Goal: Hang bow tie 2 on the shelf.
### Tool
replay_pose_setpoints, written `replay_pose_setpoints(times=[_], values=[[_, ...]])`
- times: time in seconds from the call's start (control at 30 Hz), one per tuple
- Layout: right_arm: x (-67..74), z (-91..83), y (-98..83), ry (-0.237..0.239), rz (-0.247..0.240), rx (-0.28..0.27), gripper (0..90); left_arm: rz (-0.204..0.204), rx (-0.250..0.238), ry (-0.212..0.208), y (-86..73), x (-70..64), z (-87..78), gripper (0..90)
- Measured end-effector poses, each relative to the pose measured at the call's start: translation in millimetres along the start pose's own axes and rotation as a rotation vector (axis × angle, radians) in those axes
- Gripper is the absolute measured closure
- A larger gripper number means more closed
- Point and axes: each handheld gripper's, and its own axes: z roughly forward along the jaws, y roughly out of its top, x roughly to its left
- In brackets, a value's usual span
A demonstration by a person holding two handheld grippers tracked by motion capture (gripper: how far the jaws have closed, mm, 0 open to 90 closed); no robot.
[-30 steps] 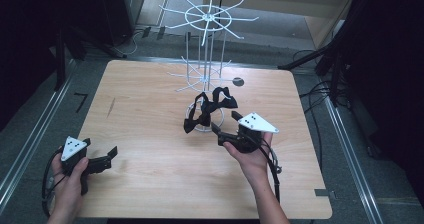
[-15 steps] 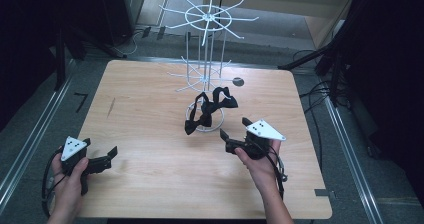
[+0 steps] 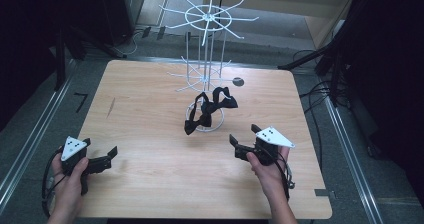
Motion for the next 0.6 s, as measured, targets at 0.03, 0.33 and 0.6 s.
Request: replay_pose_setpoints(times=[0.03, 0.33, 0.6], values=[[-1.1, -0.9, -1.0, -0.001, 0.000, 0.002, 14.1, 0.000, 0.000, 0.000, 0.0, 0.0, 0.0, 0.0], [-15.2, -12.4, -13.1, -0.021, 0.022, 0.013, 14.2, 0.000, 0.000, 0.000, 0.0, 0.0, 0.0, 0.0], [-28.1, -24.1, -22.4, -0.045, 0.040, 0.026, 14.2, 0.001, 0.000, 0.000, 0.0, 0.0, 0.0, 0.0]])
